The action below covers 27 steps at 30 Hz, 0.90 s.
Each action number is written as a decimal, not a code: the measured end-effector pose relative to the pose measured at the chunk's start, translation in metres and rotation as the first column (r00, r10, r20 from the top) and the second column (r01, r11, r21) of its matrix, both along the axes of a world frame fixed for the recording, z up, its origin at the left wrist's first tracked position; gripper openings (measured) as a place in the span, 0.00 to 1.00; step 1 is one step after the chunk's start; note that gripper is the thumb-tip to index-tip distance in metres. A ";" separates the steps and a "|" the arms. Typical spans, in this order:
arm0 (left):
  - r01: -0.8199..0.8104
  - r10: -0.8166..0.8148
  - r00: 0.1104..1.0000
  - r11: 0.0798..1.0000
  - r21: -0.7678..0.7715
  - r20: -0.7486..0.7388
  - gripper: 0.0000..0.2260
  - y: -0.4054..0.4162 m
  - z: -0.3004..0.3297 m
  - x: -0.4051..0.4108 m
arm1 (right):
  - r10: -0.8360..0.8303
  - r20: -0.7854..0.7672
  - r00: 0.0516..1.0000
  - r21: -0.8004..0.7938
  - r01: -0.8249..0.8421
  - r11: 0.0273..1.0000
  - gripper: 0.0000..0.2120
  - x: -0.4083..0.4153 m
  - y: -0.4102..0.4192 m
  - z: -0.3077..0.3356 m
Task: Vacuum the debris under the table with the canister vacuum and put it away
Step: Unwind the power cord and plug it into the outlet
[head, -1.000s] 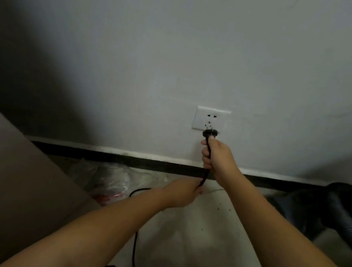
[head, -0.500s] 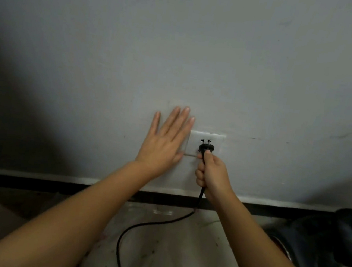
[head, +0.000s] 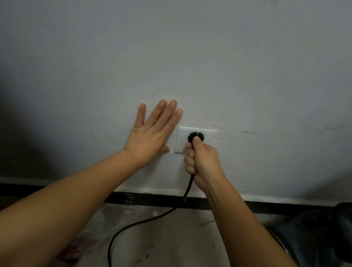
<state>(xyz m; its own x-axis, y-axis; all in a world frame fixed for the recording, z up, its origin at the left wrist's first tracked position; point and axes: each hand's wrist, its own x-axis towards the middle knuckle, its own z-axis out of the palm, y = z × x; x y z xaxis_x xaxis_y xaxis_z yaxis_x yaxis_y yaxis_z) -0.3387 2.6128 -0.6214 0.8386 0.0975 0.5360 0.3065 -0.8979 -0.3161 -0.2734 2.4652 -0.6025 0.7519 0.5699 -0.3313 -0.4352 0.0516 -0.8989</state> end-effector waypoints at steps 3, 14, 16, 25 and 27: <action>-0.067 0.065 0.997 0.997 -0.037 -0.052 0.66 -0.009 0.006 -0.002 | 0.092 -0.097 0.991 -0.027 -0.095 0.995 0.16 0.005 -0.005 0.009; -0.117 0.062 0.964 0.972 -0.204 -0.259 0.36 -0.050 0.097 -0.051 | 0.659 0.145 0.738 -0.875 -0.215 0.433 0.23 0.005 -0.053 0.102; -0.181 0.033 0.912 0.927 -0.329 -0.409 0.19 -0.060 0.145 -0.058 | 0.750 0.109 0.652 -0.927 -0.206 0.314 0.22 -0.002 -0.060 0.133; -0.351 -0.050 0.789 0.782 -0.516 -0.613 0.20 -0.082 0.353 -0.080 | 0.937 0.043 0.346 -0.989 -0.118 0.089 0.29 -0.051 -0.084 0.331; -0.357 -0.076 0.785 0.756 -0.549 -0.615 0.19 -0.090 0.393 -0.083 | 0.915 0.075 0.397 -0.980 -0.138 0.140 0.25 -0.057 -0.091 0.374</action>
